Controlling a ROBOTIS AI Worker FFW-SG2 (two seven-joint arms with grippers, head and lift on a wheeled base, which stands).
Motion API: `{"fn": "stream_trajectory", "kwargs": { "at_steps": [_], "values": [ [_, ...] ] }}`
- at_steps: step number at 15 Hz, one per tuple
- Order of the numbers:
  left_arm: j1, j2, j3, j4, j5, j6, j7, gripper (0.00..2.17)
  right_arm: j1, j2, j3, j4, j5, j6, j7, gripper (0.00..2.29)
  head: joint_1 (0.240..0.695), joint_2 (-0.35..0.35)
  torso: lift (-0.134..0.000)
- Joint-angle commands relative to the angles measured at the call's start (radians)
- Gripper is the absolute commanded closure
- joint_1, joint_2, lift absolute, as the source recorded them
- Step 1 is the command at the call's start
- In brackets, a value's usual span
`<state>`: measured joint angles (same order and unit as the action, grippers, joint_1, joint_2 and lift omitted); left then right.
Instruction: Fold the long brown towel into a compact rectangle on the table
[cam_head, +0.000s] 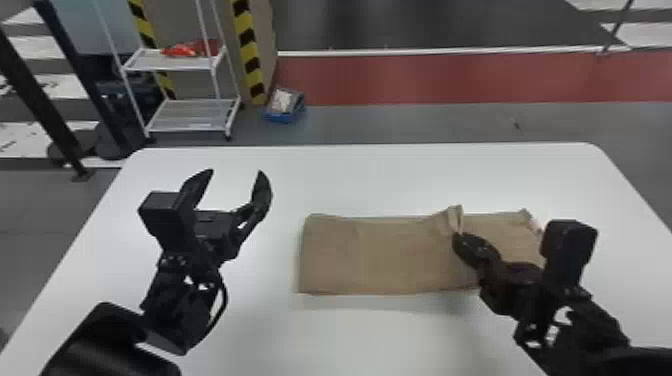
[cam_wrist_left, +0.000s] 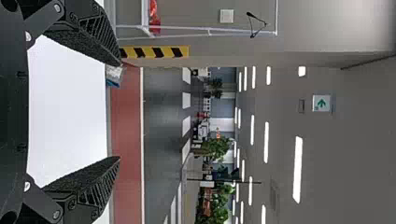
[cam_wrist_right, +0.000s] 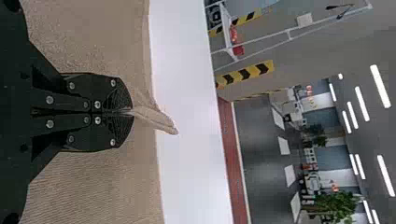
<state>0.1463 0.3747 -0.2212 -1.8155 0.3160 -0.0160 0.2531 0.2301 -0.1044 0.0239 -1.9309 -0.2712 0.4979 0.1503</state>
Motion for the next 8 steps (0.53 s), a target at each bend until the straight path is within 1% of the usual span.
{"fn": "stream_trajectory", "kwargs": {
  "at_steps": [1,2,3,5,6,8],
  "values": [
    [0.004,0.001,0.000,-0.001,-0.001,0.000,0.003,0.20,0.018,-0.005,-0.042,-0.112,-0.043,-0.023,0.000,1.45,0.695,0.065,-0.123],
    [0.010,0.001,0.002,-0.002,-0.001,0.000,0.003,0.20,0.017,-0.011,-0.079,-0.132,-0.062,-0.017,0.000,1.45,0.695,0.063,-0.123],
    [0.018,0.001,0.003,-0.012,-0.001,0.000,0.003,0.20,0.011,-0.034,-0.117,-0.132,-0.074,-0.014,-0.005,1.45,0.695,0.058,-0.123],
    [0.026,0.001,0.003,-0.018,-0.003,0.000,0.003,0.20,-0.011,-0.052,-0.187,-0.068,-0.077,0.023,-0.006,1.45,0.695,0.032,-0.123],
    [0.027,0.001,0.003,-0.018,-0.003,0.000,0.003,0.20,-0.012,-0.058,-0.190,-0.016,-0.072,0.023,0.008,1.45,0.695,-0.008,-0.123],
    [0.027,-0.005,-0.004,-0.018,-0.008,0.000,0.003,0.20,-0.002,-0.055,-0.185,0.047,-0.054,-0.020,0.015,1.45,0.695,-0.039,-0.123]
  ]
}}
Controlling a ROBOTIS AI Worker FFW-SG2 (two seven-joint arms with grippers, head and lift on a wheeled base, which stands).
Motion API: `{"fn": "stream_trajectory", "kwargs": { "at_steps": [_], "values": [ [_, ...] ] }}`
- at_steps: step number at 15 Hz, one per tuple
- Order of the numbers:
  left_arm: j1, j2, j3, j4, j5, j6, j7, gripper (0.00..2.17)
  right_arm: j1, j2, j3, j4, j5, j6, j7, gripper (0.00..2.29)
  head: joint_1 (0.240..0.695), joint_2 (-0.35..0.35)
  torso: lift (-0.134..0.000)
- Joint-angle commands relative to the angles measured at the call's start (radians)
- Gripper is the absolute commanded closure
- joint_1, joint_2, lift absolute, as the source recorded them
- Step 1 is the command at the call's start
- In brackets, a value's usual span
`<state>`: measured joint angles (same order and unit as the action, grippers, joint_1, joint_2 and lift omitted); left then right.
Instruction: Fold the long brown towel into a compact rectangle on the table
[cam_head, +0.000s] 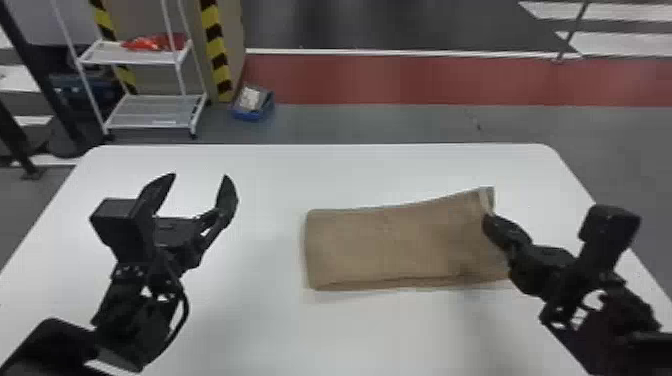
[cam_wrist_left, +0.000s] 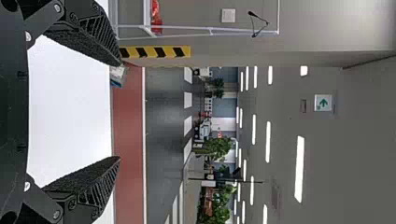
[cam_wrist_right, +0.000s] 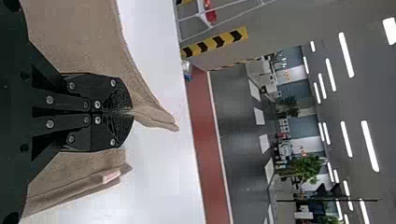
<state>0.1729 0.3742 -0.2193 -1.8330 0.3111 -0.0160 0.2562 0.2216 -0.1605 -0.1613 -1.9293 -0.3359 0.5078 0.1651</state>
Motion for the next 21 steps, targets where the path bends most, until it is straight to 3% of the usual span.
{"fn": "stream_trajectory", "kwargs": {
  "at_steps": [1,10,17,21],
  "values": [
    [0.000,-0.004,-0.012,0.000,-0.007,0.003,0.000,0.20,0.015,0.004,-0.004,0.053,0.009,-0.039,0.001,1.45,0.695,-0.047,-0.123],
    [0.000,-0.009,-0.028,-0.006,-0.029,0.015,0.000,0.20,0.084,0.006,-0.101,-0.186,-0.077,0.056,-0.001,1.45,0.695,-0.089,-0.123],
    [-0.006,-0.017,-0.035,-0.006,-0.037,0.015,-0.011,0.20,0.125,0.039,-0.123,-0.137,-0.043,0.102,-0.013,1.45,0.695,-0.118,-0.123],
    [-0.004,-0.017,-0.038,-0.006,-0.037,0.015,-0.011,0.20,0.117,0.035,-0.141,-0.171,-0.048,0.074,-0.007,1.45,0.695,-0.131,-0.123]
  ]
}}
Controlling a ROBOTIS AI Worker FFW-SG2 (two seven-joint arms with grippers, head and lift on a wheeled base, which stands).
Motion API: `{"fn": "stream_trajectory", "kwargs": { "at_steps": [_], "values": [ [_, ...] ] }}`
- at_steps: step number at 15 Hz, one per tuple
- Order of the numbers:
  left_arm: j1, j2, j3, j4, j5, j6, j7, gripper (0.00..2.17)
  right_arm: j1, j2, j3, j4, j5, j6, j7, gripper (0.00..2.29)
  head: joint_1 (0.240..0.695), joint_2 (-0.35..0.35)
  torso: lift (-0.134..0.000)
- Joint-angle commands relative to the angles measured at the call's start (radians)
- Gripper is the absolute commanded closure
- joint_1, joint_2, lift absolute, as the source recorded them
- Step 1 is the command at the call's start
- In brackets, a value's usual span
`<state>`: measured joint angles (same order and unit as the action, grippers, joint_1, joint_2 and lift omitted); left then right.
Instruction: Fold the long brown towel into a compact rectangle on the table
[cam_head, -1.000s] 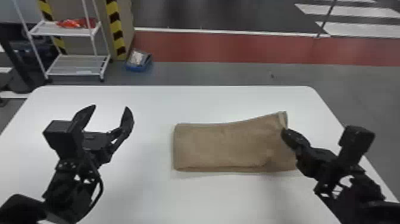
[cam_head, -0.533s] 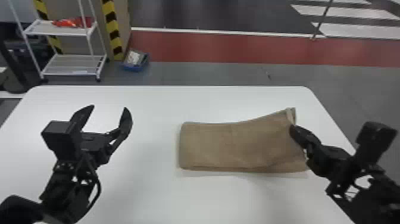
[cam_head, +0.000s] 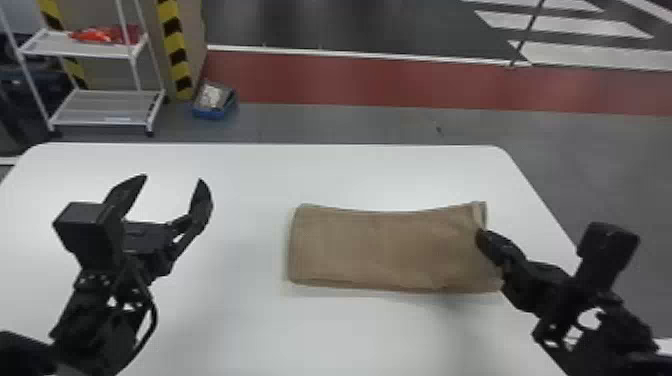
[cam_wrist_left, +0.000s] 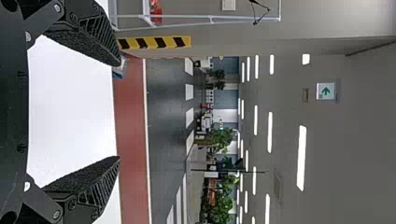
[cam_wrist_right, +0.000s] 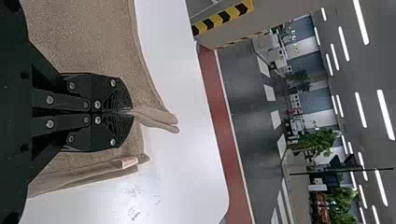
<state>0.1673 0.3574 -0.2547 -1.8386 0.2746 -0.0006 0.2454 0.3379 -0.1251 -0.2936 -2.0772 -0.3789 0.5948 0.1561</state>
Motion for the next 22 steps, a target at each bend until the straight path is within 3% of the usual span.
{"fn": "stream_trajectory", "kwargs": {
  "at_steps": [1,4,9,13,16,22],
  "values": [
    [0.003,0.002,-0.008,0.001,-0.003,0.000,0.002,0.20,0.007,-0.001,-0.024,-0.040,-0.014,-0.025,0.003,1.45,0.695,-0.133,-0.123],
    [0.005,0.006,-0.008,-0.001,-0.005,0.003,0.002,0.20,0.023,-0.001,-0.075,-0.050,-0.029,-0.019,0.007,1.45,0.695,-0.150,-0.123],
    [0.012,0.009,-0.008,-0.004,-0.008,0.003,0.000,0.20,0.012,-0.001,-0.045,0.071,0.046,-0.046,0.014,1.45,0.695,-0.181,-0.123],
    [0.011,0.009,-0.003,-0.004,-0.008,0.006,0.000,0.20,0.012,-0.002,-0.058,0.005,0.029,-0.059,0.017,1.45,0.695,-0.181,-0.123],
    [0.011,0.009,0.000,-0.004,-0.008,0.009,-0.002,0.20,0.041,-0.001,-0.116,-0.067,-0.020,-0.040,0.026,1.45,0.695,-0.178,-0.123],
    [0.006,0.009,-0.005,0.004,-0.009,0.009,-0.006,0.20,-0.016,-0.007,-0.081,0.117,0.058,-0.052,0.028,1.45,0.695,-0.204,-0.123]
  ]
}}
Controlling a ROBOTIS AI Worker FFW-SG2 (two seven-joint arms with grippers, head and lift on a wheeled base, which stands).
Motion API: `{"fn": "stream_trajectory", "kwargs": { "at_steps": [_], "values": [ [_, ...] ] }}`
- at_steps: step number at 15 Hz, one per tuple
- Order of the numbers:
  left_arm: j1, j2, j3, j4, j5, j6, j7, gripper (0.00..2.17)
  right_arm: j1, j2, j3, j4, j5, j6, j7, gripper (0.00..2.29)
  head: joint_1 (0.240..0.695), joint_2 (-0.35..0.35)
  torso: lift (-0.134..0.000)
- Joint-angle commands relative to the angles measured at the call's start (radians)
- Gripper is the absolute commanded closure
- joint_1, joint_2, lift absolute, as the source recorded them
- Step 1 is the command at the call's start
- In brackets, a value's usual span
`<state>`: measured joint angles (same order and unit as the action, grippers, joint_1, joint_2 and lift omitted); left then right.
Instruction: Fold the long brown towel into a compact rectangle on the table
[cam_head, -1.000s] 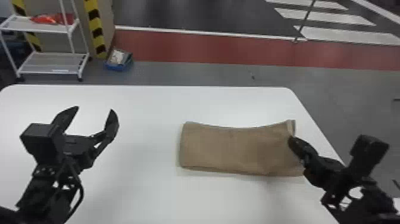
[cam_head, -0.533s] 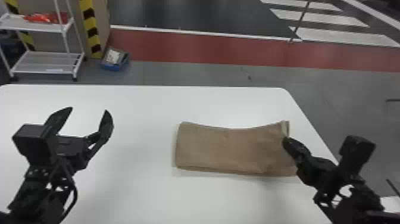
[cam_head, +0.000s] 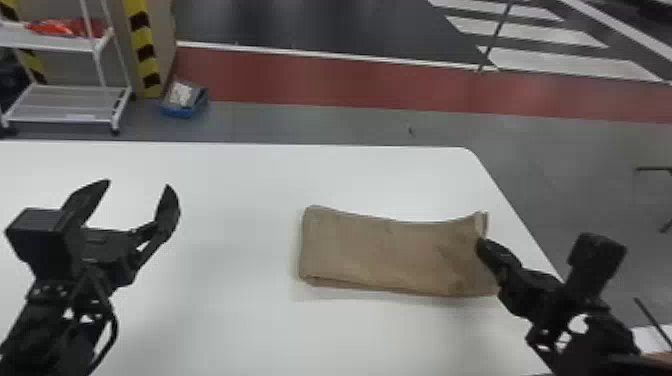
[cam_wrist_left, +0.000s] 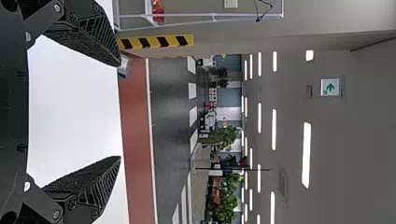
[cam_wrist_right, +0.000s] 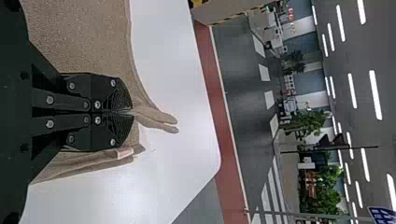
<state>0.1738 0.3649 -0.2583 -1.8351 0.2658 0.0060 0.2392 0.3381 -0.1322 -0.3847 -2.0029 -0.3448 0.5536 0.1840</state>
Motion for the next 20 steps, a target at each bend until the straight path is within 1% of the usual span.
{"fn": "stream_trajectory", "kwargs": {
  "at_steps": [1,3,7,9,10,11,12,13,14,15,17,20],
  "values": [
    [0.001,0.003,0.004,0.000,0.000,-0.001,0.000,0.20,-0.022,0.000,0.010,0.056,0.035,-0.024,0.002,1.45,0.695,-0.204,-0.123],
    [0.004,0.006,0.008,0.000,0.000,-0.001,0.000,0.20,-0.022,-0.001,0.003,0.059,0.035,-0.048,0.012,1.45,0.695,-0.206,-0.123],
    [0.001,0.002,0.004,0.008,0.000,-0.001,-0.001,0.20,0.004,0.000,-0.019,0.021,0.018,-0.097,0.020,1.45,0.695,-0.207,-0.123],
    [0.000,0.002,-0.003,0.008,0.000,-0.001,-0.001,0.20,-0.005,-0.001,-0.026,0.035,0.035,-0.085,0.026,1.45,0.695,-0.214,-0.123],
    [0.000,0.000,-0.006,0.008,-0.002,-0.001,-0.001,0.20,-0.014,-0.006,-0.023,0.061,0.044,-0.082,0.028,1.45,0.695,-0.217,-0.123],
    [0.000,0.002,-0.007,0.008,-0.007,0.003,-0.009,0.20,-0.028,-0.009,-0.016,0.082,0.070,-0.076,0.026,1.43,0.695,-0.222,-0.123],
    [0.001,0.002,-0.007,0.007,-0.017,-0.001,-0.035,0.19,-0.036,-0.006,-0.009,0.096,0.107,-0.082,0.023,1.09,0.695,-0.226,-0.123],
    [0.003,0.005,-0.012,0.005,-0.017,-0.001,-0.043,0.15,-0.037,-0.003,-0.008,0.098,0.115,-0.094,0.015,0.42,0.695,-0.236,-0.123],
    [0.003,0.002,-0.013,0.005,-0.017,-0.001,-0.043,0.14,-0.031,0.000,-0.019,0.095,0.112,-0.116,0.014,0.01,0.695,-0.243,-0.123],
    [0.003,-0.001,-0.015,0.002,-0.014,0.003,-0.041,0.14,-0.017,0.003,-0.033,0.085,0.109,-0.137,0.011,0.00,0.695,-0.249,-0.123],
    [0.001,-0.009,-0.029,-0.006,-0.008,0.009,-0.040,0.13,0.036,0.012,-0.052,0.053,0.109,-0.251,0.008,0.02,0.695,-0.259,-0.123],
    [-0.039,-0.030,-0.093,-0.004,-0.007,0.024,-0.031,0.13,0.118,0.023,-0.089,0.007,0.104,-0.382,0.005,0.04,0.695,-0.300,-0.123]
  ]
}}
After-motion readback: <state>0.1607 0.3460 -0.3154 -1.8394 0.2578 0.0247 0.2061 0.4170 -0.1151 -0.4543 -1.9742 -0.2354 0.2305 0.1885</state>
